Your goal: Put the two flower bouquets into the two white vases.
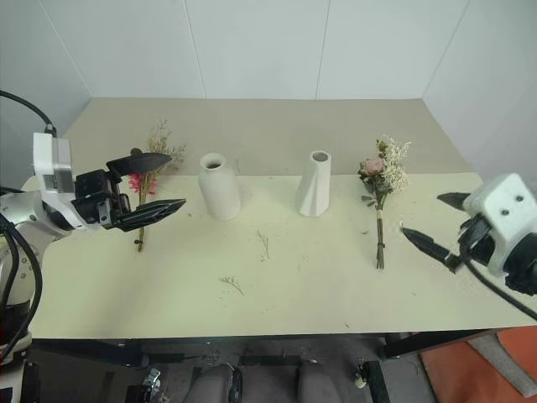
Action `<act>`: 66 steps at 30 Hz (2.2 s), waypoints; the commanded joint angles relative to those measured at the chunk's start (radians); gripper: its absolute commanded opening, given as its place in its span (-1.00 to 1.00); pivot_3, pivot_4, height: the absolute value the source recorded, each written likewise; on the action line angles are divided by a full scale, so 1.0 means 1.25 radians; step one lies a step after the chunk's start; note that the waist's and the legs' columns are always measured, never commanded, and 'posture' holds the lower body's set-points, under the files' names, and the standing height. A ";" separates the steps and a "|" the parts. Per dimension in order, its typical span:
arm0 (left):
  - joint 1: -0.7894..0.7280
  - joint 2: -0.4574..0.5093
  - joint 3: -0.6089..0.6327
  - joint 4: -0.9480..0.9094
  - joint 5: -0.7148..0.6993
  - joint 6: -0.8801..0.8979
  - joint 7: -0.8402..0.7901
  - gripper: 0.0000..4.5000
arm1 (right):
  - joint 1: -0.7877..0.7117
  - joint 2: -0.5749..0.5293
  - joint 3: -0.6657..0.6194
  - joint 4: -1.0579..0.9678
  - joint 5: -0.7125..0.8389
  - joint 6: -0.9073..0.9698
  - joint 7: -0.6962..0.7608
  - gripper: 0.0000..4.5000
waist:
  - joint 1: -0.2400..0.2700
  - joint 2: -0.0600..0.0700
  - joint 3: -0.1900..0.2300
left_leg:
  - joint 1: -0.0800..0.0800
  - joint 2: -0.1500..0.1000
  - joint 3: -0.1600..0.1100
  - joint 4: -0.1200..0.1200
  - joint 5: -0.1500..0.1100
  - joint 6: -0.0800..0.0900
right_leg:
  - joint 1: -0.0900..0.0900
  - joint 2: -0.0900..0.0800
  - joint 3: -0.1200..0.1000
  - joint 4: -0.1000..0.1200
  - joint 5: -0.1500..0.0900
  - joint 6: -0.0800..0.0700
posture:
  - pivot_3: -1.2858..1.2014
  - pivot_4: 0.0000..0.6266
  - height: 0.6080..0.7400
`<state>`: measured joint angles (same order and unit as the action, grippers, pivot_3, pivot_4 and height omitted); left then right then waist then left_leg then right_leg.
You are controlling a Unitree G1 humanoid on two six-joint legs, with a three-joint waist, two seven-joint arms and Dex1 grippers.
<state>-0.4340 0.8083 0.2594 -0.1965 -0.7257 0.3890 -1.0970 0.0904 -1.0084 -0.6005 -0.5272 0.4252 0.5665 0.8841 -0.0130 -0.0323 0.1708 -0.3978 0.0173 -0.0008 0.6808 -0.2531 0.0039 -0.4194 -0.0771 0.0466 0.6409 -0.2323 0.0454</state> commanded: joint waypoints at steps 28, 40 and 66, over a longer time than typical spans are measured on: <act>-0.316 -0.145 -0.273 0.139 0.228 -0.064 0.001 0.99 | -0.639 0.147 0.430 0.458 -0.118 0.435 -0.315 1.00 | -0.002 -0.001 -0.001 | -0.003 -0.001 0.000 0.000 0.001 0.000 | -0.003 0.000 0.000 0.000 0.001 0.000 | 0.03 -0.52 1.00; -0.340 -0.205 -0.315 0.187 0.284 -0.086 -0.034 1.00 | -0.803 0.229 0.506 0.763 -0.185 0.410 -0.317 0.82 | -0.003 0.000 -0.001 | -0.006 -0.001 0.000 0.000 0.000 0.001 | -0.005 0.000 -0.001 0.000 0.001 0.001 | 0.03 -0.52 1.00; -0.263 -0.161 -0.279 0.110 0.287 -0.050 0.003 1.00 | -0.929 0.256 0.385 0.871 -0.241 0.126 -0.385 -0.92 | -0.021 0.002 0.001 | -0.007 -0.001 -0.001 0.000 0.000 0.001 | -0.005 -0.001 0.000 0.001 0.002 0.001 | 0.03 -0.52 1.00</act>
<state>-0.7498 0.5964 -0.1266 -0.0277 -0.3555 0.3322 -1.0986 -1.0637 -0.6637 -0.0372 0.6923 0.1117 0.8342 0.4627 -0.0396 -0.0299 0.1717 -0.4064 0.0161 -0.0014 0.6802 -0.2528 0.0045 -0.4263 -0.0780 0.0460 0.6419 -0.2303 0.0467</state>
